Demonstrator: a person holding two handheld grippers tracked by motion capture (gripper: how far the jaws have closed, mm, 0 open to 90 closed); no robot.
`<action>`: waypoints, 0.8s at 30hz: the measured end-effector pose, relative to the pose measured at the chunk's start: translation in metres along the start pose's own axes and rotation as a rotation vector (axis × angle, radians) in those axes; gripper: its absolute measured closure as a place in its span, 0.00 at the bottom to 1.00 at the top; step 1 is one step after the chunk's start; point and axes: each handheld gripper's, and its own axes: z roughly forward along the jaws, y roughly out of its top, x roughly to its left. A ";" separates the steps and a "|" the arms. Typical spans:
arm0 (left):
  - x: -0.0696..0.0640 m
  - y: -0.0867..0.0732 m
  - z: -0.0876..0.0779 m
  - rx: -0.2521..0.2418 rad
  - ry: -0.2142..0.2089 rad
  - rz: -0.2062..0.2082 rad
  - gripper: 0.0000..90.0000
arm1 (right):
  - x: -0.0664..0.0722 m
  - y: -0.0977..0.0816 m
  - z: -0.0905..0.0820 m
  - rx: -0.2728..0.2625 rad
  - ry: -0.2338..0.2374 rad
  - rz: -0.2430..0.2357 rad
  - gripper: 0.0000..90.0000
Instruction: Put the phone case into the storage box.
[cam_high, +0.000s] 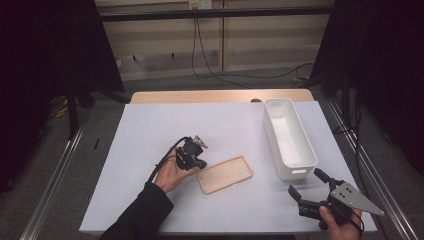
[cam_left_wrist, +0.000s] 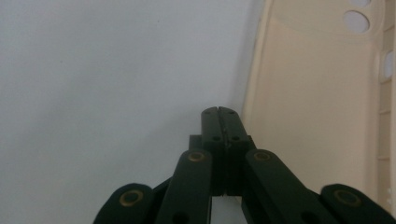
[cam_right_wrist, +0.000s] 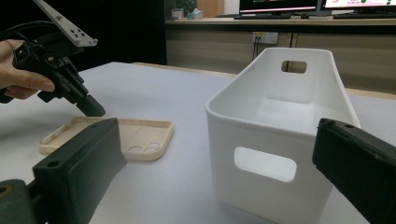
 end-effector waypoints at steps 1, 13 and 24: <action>-0.001 0.000 0.000 0.006 0.005 0.016 1.00 | 0.000 0.000 0.000 0.001 0.000 0.001 0.01; -0.009 -0.005 -0.002 -0.005 -0.007 0.031 1.00 | 0.000 0.000 0.000 0.000 -0.001 -0.001 0.01; -0.021 -0.007 -0.001 -0.029 -0.016 0.030 1.00 | 0.000 0.000 0.000 0.001 0.001 -0.002 0.01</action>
